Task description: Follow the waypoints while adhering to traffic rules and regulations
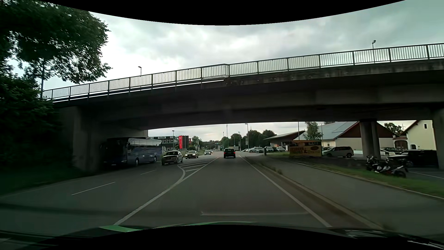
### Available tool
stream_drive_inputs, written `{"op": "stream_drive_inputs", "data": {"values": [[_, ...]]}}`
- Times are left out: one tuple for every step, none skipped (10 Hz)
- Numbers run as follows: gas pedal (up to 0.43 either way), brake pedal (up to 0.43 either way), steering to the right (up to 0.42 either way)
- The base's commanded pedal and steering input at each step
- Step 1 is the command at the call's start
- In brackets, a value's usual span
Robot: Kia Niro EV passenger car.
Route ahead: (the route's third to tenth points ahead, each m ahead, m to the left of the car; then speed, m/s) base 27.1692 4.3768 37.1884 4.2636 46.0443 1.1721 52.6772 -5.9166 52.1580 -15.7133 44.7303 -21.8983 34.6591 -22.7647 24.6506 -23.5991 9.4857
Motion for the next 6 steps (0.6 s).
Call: {"op": "stream_drive_inputs", "data": {"values": [[0.0,0.189,-0.002],[0.0,0.195,-0.002],[0.0,0.195,-0.002],[0.0,0.189,-0.002],[0.0,0.195,-0.002],[0.0,0.195,-0.002]]}}
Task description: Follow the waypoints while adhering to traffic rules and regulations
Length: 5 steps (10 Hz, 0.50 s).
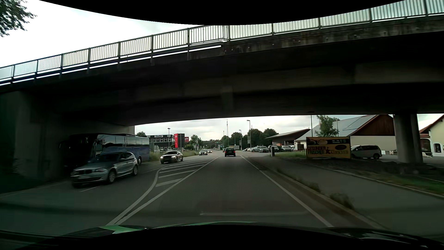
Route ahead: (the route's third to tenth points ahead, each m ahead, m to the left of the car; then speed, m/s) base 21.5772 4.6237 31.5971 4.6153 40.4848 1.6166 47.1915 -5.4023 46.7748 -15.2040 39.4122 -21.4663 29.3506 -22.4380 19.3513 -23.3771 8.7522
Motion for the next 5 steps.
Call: {"op": "stream_drive_inputs", "data": {"values": [[0.0,0.195,-0.002],[0.0,0.195,-0.002],[0.0,0.195,-0.002],[0.0,0.195,-0.002],[0.0,0.195,-0.002]]}}
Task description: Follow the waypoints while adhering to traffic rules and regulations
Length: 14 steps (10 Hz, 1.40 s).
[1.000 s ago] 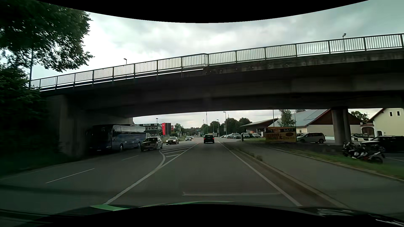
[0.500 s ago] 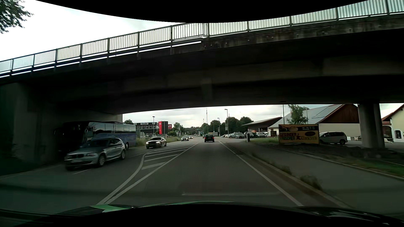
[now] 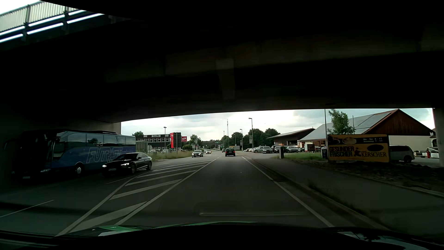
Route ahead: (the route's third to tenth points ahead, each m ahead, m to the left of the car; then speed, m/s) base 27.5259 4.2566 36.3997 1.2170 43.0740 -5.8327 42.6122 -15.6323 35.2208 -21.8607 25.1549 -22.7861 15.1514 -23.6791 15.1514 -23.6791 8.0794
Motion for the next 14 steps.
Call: {"op": "stream_drive_inputs", "data": {"values": [[0.0,0.195,-0.002],[0.0,0.195,-0.002],[0.0,0.201,-0.002],[0.0,0.195,-0.002],[0.0,0.177,-0.002],[0.0,0.165,-0.002],[0.0,0.159,-0.002],[0.0,0.159,-0.002],[0.0,0.159,-0.002],[0.0,0.146,-0.002],[0.0,0.122,-0.002],[0.0,0.104,-0.002],[0.0,0.073,-0.003],[0.0,0.061,-0.006]]}}
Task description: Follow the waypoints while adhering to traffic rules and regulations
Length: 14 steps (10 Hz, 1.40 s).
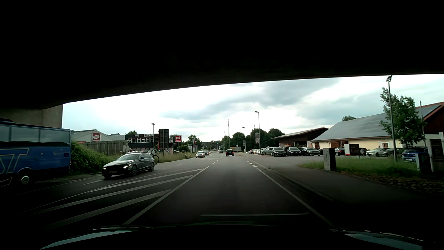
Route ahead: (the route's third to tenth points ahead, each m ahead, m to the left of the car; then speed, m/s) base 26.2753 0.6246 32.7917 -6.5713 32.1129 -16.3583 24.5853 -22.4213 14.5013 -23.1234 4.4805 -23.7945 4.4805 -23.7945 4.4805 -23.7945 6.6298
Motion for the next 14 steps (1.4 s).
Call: {"op": "stream_drive_inputs", "data": {"values": [[0.0,0.067,-0.009],[0.0,0.061,-0.009],[0.0,0.024,-0.009],[0.0,0.0,-0.009],[0.0,0.0,-0.009],[0.0,0.0,-0.009],[0.0,0.0,-0.009],[0.0,0.0,-0.009],[0.0,0.0,-0.009],[0.0,0.0,-0.009],[0.0,0.0,-0.009],[0.0,0.0,-0.006],[0.0,0.006,-0.003],[0.0,0.006,0.001]]}}
